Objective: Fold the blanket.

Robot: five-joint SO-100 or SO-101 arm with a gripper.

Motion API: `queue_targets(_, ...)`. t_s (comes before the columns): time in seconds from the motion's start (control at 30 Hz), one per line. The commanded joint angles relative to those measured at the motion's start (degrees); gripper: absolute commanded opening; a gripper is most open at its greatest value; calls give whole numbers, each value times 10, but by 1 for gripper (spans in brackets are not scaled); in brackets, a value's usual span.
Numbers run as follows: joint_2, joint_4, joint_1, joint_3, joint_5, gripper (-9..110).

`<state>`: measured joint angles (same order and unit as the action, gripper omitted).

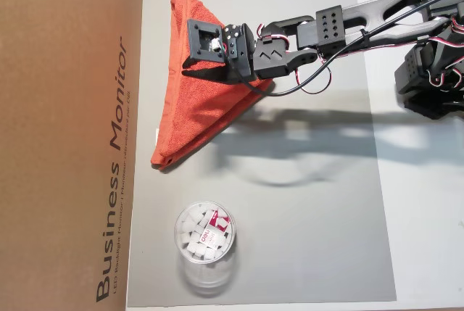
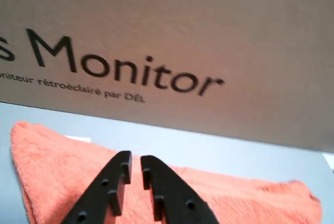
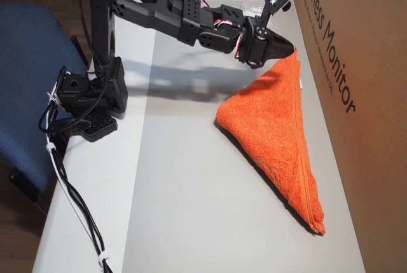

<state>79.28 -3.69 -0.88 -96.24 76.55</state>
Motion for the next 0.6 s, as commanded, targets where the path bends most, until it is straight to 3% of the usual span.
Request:
queue_targets(0.0, 69, 11, -25, -12, 29, 0)
queue_targets(0.57, 284, 62, -48, -187, 61, 0)
